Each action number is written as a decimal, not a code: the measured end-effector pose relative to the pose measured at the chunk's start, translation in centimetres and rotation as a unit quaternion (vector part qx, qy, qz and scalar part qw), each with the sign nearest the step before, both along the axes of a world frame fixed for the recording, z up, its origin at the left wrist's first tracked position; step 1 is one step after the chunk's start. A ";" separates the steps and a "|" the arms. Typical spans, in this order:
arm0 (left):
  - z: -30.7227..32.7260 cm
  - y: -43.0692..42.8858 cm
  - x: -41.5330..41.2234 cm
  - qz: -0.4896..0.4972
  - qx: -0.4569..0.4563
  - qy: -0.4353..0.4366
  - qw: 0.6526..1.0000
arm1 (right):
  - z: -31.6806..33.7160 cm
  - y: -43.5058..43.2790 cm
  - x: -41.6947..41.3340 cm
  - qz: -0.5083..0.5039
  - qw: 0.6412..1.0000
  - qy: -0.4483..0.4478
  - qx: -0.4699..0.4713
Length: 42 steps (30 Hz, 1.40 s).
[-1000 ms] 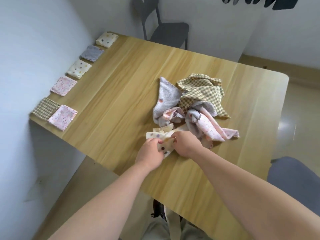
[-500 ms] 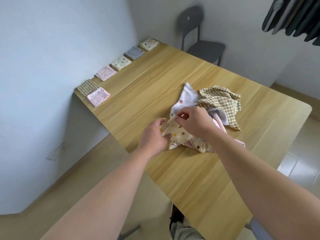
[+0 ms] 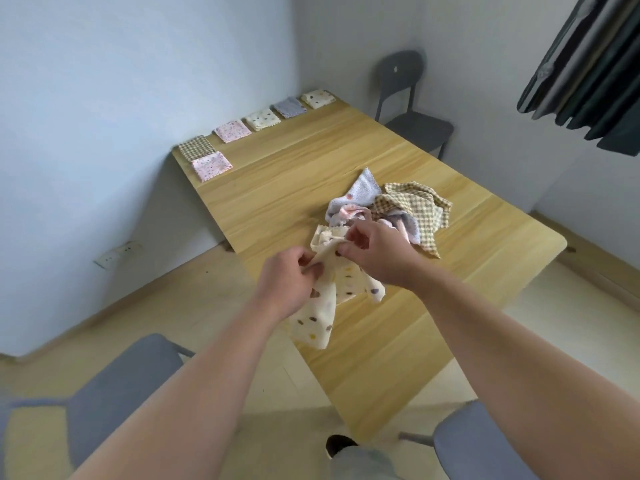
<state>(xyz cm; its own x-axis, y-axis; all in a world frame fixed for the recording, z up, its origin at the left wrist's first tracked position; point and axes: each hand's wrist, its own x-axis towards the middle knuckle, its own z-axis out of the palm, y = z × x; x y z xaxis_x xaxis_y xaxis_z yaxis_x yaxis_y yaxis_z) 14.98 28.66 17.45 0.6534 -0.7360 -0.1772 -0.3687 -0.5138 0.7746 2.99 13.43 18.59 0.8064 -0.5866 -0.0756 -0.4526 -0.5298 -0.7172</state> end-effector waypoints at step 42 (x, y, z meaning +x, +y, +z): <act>-7.4 -46.2 -11.6 -0.102 0.075 -0.033 0.991 | -7.3 -47.1 -15.9 0.015 0.982 0.167 -0.084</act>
<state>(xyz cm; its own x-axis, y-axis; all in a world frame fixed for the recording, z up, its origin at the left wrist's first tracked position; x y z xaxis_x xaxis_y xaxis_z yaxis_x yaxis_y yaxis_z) 3.38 -17.51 10.10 0.5081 -0.8224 -0.2559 -0.5235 -0.5308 0.6664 -12.91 -33.68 11.29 0.7703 -0.5893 -0.2435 -0.6301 -0.6450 -0.4323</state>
